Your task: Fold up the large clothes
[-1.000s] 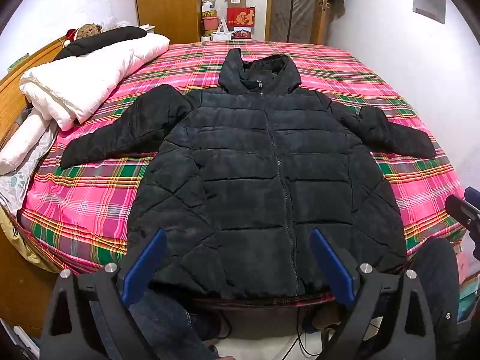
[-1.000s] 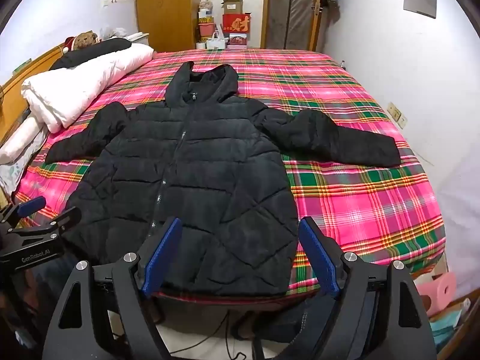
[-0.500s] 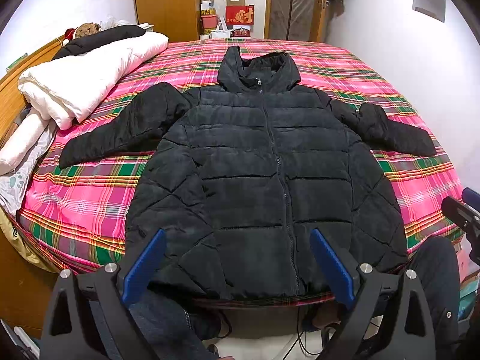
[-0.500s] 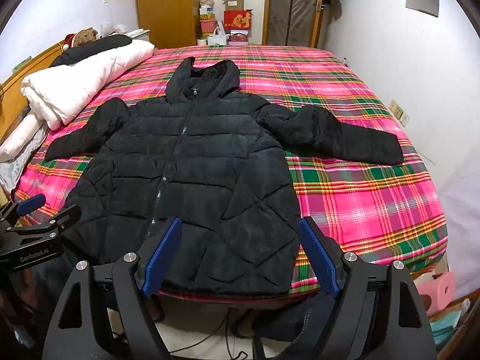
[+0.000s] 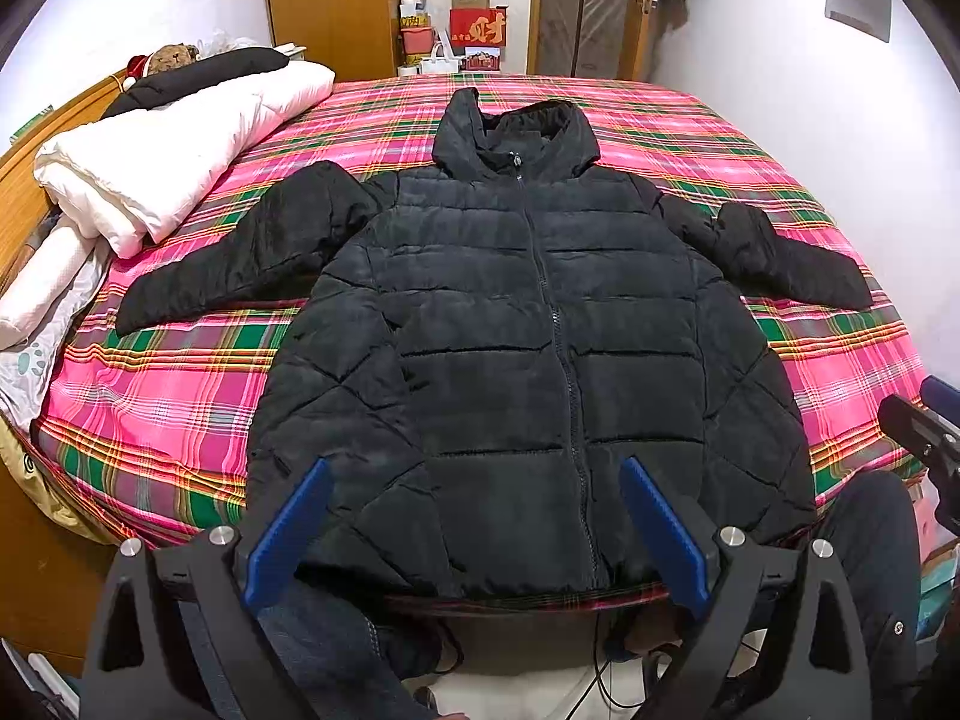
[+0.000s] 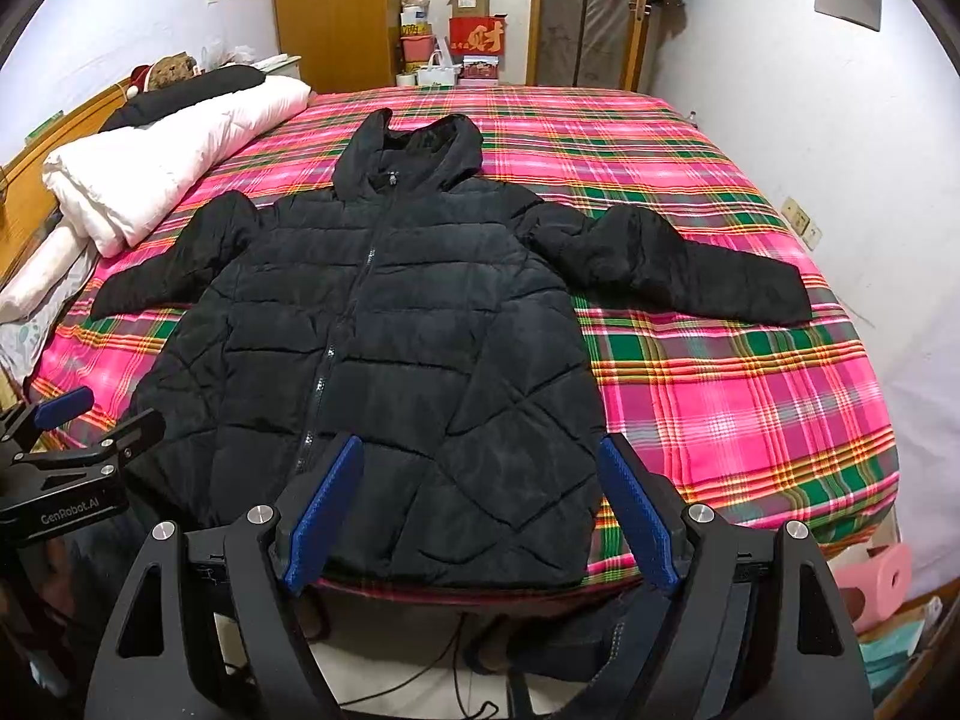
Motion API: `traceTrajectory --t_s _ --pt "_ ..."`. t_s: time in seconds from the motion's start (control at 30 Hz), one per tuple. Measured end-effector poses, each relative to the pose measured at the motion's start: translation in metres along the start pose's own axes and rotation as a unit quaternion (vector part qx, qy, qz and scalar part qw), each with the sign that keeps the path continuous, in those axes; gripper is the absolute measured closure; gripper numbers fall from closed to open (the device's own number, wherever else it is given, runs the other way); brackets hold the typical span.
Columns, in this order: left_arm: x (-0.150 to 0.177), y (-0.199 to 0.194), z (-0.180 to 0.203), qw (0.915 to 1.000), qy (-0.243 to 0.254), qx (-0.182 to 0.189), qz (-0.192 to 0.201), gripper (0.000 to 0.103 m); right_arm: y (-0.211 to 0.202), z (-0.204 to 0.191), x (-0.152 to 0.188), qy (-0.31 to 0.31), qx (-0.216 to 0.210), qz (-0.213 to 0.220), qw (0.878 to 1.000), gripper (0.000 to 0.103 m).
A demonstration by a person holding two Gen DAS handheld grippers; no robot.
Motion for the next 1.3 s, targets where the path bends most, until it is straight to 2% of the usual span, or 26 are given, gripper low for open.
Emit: traceTrajectory --t_s 1.3 --pt "-0.001 0.008 0.000 0.9999 0.003 0.001 -0.011 0.005 0.014 -0.004 -0.004 -0.007 -0.006 -0.017 1.000 0.023"
Point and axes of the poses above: each gripper's, at about its wrist camera, not at the fingertips, and y roughly the way its jaws point, z to its right, x to its underside, the point moved 4 cm from there along y, roughly the way its jaws point, and after that the axes turned 8 degrees about -z, right-handed, at the moved point
